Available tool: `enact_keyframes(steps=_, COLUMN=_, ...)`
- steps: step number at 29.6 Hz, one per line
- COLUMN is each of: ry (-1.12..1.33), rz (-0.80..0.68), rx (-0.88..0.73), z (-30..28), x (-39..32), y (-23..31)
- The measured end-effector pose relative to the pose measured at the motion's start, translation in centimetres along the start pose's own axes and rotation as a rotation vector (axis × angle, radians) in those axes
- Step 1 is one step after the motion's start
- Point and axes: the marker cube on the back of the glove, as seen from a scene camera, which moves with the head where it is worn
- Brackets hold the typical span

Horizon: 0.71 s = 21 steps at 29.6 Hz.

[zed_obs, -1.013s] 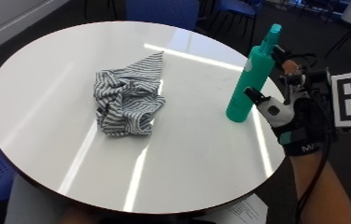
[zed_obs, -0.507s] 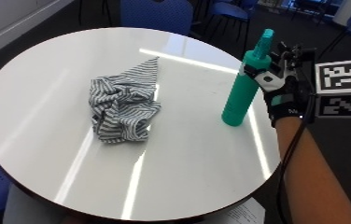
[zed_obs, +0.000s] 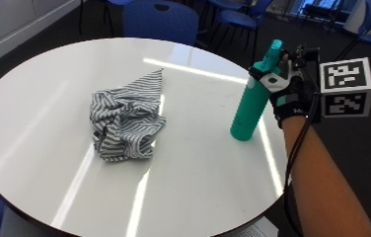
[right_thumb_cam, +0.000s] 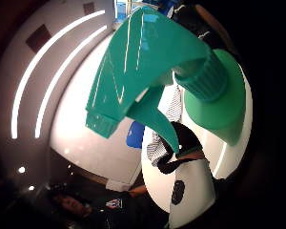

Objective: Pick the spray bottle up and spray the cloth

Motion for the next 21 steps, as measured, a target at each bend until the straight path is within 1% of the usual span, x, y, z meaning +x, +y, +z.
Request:
enact_keyframes(steps=8, ry=0.014, rz=-0.025, rx=0.02, z=0.2, x=-0.3, y=-0.8)
enact_keyframes(steps=15, ry=-0.022, rz=-0.025, rx=0.01, z=0.1, x=-0.7, y=-1.6)
enact_keyframes(steps=21, ry=-0.084, rz=-0.029, rx=-0.07, z=0.4, x=-1.1, y=-2.7)
